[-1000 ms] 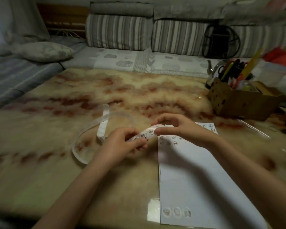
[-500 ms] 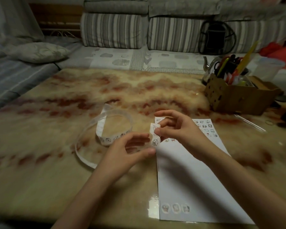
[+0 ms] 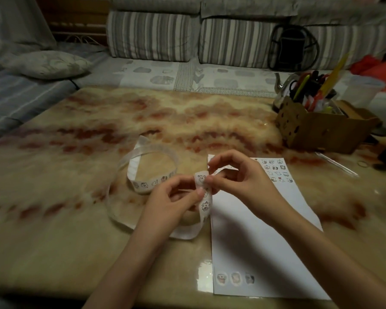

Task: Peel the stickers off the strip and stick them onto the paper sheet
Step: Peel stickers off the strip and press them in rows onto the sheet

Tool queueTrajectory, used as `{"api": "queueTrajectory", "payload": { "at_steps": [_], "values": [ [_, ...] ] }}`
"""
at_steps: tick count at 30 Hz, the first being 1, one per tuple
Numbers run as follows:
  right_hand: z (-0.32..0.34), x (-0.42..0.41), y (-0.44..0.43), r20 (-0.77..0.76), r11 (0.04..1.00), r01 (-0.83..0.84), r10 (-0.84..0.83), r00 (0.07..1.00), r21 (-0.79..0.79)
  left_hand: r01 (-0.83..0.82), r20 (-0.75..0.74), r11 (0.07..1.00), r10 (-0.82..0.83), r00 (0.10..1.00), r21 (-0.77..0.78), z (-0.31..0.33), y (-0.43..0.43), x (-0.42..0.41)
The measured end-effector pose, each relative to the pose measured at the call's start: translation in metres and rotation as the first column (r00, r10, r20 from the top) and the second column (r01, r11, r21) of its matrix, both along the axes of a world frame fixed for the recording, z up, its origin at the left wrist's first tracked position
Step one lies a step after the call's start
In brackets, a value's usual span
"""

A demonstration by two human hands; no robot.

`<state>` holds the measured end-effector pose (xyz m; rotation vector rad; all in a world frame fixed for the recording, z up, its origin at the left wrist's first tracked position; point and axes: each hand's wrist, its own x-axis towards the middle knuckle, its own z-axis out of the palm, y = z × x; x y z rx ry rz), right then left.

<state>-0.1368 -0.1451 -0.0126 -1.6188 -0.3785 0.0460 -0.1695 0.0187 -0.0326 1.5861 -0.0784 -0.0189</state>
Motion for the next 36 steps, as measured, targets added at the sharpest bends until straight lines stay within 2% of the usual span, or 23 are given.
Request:
{"api": "queueTrajectory", "payload": {
  "at_steps": [7, 19, 22, 28, 32, 36],
  "values": [
    [-0.015, -0.007, 0.003, 0.091, 0.994, 0.108, -0.105, 0.990, -0.033, -0.024, -0.013, 0.997, 0.023, 1.000, -0.072, -0.008, -0.009, -0.003],
    [-0.020, -0.010, -0.003, 0.134, 0.989, 0.125, -0.114, 0.984, -0.076, -0.062, 0.100, 0.995, 0.054, 0.993, 0.077, -0.012, -0.011, -0.002],
    [-0.020, -0.009, -0.004, 0.142, 0.983, 0.133, -0.115, 0.983, -0.128, -0.057, 0.112, 0.993, 0.046, 0.993, 0.100, -0.011, -0.011, -0.003],
    [-0.022, -0.008, -0.007, 0.193, 0.964, 0.155, -0.114, 0.975, -0.214, -0.067, 0.080, 0.995, 0.061, 0.995, 0.069, -0.012, -0.016, -0.004],
    [-0.026, -0.008, -0.009, 0.308, 0.938, 0.204, -0.114, 0.945, -0.279, -0.070, 0.058, 0.997, 0.067, 0.996, 0.037, -0.011, -0.018, -0.005],
    [-0.033, -0.008, -0.012, 0.532, 0.872, 0.312, -0.072, 0.843, -0.376, -0.090, 0.013, 0.996, 0.090, 0.996, -0.026, -0.011, -0.020, -0.003]
  ]
}}
